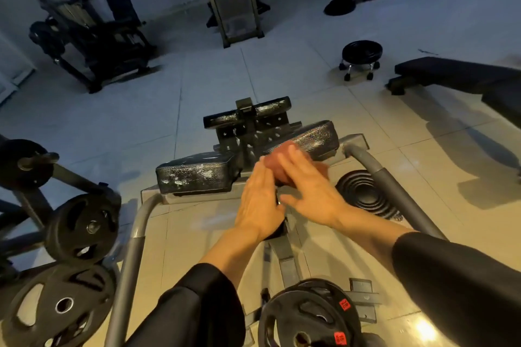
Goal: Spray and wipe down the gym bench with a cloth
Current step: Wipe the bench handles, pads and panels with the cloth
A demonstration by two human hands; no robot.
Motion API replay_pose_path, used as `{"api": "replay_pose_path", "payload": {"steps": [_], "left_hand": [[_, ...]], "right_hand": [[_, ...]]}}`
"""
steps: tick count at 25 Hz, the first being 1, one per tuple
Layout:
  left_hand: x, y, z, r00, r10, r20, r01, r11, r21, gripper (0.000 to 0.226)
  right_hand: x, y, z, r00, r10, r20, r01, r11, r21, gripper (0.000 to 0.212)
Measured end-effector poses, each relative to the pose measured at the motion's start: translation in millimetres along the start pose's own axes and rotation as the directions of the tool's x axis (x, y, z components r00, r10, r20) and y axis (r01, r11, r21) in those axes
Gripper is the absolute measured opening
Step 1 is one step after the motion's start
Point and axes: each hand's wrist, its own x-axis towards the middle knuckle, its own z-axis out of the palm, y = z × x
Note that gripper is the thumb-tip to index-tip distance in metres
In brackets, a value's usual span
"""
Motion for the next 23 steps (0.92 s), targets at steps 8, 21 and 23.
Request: {"api": "replay_pose_path", "payload": {"steps": [8, 21, 23], "left_hand": [[0, -4, -14, 0.999, 0.003, 0.034, -0.007, 0.994, 0.105, 0.093], [2, 8, -9, 0.999, -0.032, 0.032, 0.031, 0.999, 0.035, 0.094], [5, 10, -4, 0.997, -0.057, 0.05, 0.055, 0.997, 0.052, 0.093]], "right_hand": [[5, 40, -24, 0.98, -0.143, -0.141, 0.072, 0.907, -0.416, 0.076], [14, 40, -27, 0.965, -0.256, -0.05, 0.2, 0.849, -0.488, 0.083], [11, 52, -41, 0.98, -0.159, -0.117, 0.088, 0.884, -0.46, 0.088]]}}
